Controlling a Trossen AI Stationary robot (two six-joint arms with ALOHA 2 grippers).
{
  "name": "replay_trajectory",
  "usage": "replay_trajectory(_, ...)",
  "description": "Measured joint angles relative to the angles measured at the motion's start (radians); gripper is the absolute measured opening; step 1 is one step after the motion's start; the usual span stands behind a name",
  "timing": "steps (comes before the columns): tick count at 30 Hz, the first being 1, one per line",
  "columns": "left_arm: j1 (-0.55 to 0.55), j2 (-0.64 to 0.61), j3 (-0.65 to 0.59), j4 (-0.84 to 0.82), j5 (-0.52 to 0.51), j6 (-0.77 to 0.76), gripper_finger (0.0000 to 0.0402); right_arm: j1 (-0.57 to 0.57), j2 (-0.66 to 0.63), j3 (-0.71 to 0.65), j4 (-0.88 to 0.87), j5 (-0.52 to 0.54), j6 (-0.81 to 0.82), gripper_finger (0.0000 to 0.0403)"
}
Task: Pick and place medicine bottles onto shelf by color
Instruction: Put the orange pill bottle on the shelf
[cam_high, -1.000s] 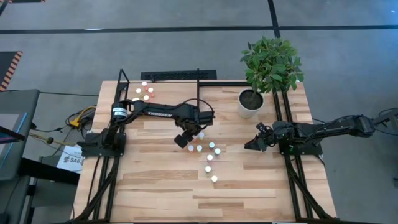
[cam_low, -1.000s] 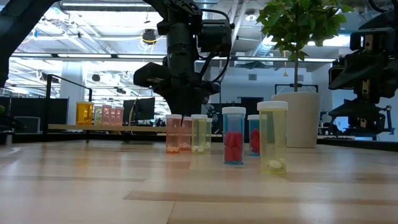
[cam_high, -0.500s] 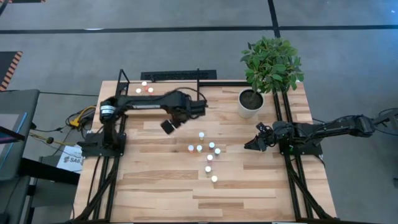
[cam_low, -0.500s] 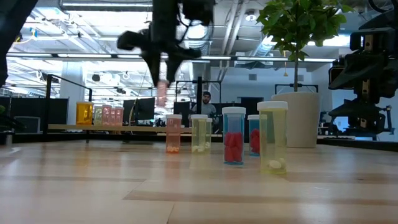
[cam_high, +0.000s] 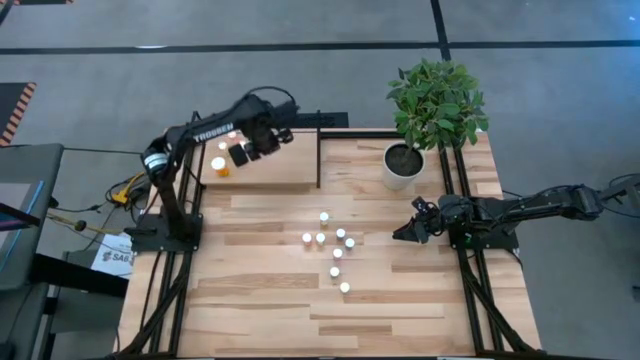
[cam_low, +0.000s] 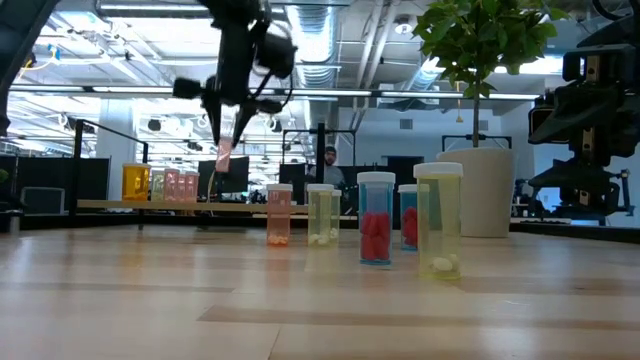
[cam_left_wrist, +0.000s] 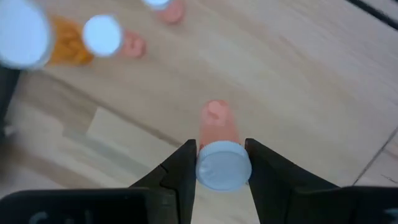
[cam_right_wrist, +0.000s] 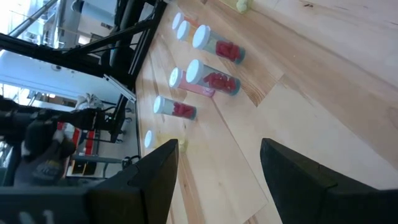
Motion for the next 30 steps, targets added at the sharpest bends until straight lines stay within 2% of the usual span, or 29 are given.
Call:
replay_trajectory(4, 0.091, 0.0, -0.047, 0.072, 0.059, 0.11, 0.0107, 0.0, 0.0, 0.0, 0.0, 0.0, 0.0, 0.0249)
replay_trajectory(12, 0.191, -0.001, -0.112, 0.223, 0.07, 0.208, 0.0107, 0.0, 0.0, 0.0, 0.0, 0.0, 0.0, 0.0249)
replay_trajectory(20, 0.27, 0.0, -0.18, 0.304, 0.101, 0.234, 0.0107, 0.0, 0.0, 0.0, 0.0, 0.0, 0.0, 0.0249)
replay_trajectory(30, 0.328, 0.0, -0.182, 0.356, 0.096, 0.24, 0.0107, 0.0, 0.0, 0.0, 0.0, 0.0, 0.0, 0.0249)
